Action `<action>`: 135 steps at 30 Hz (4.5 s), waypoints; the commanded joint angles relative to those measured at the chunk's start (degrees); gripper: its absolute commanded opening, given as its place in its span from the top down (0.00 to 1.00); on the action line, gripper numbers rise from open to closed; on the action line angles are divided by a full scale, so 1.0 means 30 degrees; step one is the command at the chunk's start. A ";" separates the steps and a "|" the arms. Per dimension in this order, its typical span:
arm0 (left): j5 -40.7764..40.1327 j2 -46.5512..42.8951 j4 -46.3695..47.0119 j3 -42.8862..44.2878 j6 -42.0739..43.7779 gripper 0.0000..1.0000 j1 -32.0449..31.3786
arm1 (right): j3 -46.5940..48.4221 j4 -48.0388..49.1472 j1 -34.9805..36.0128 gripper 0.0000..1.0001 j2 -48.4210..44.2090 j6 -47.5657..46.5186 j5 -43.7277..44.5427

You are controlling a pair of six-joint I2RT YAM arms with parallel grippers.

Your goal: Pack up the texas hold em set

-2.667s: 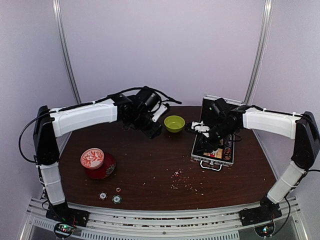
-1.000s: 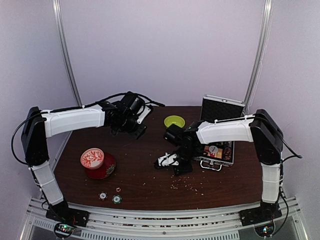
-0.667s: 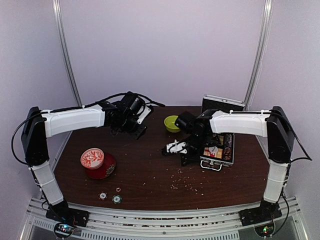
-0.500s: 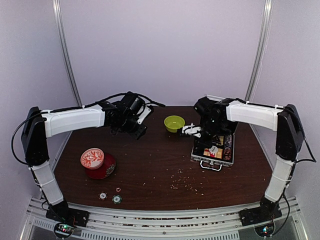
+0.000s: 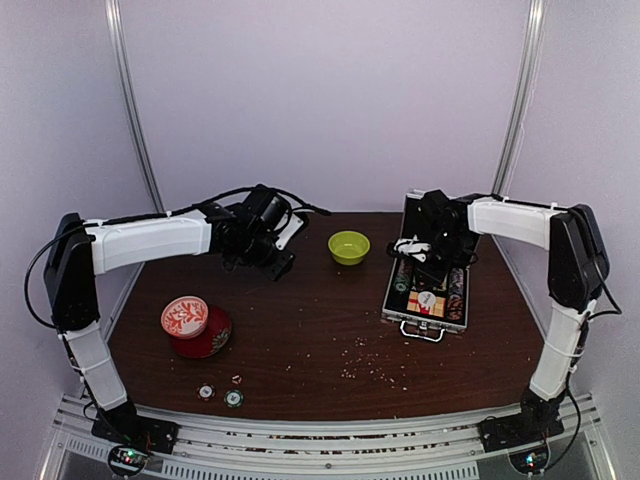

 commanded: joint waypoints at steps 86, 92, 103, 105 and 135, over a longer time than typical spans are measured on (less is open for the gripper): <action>0.3662 -0.1718 -0.5721 -0.7889 -0.8122 0.93 -0.4294 | -0.6950 0.4789 0.0391 0.67 -0.4462 0.0090 -0.8134; 0.4179 0.0839 -0.4513 -0.3894 -0.6929 0.93 -0.4983 | -0.6581 0.4665 0.0169 0.68 -0.4795 0.0426 -0.8807; 0.5385 0.6773 -0.3659 0.3039 -0.5274 0.93 -0.5728 | -0.6600 0.4901 -0.0424 0.68 -0.5670 0.0798 -0.8585; 0.5349 0.7041 -0.3582 0.3284 -0.5192 0.93 -0.5727 | -0.6622 0.4931 -0.0443 0.68 -0.5659 0.0775 -0.8433; -0.1716 0.0902 -0.2466 0.3868 -0.0327 0.46 0.0602 | -0.1320 0.2050 0.8196 0.59 -0.1852 -0.1251 -0.1301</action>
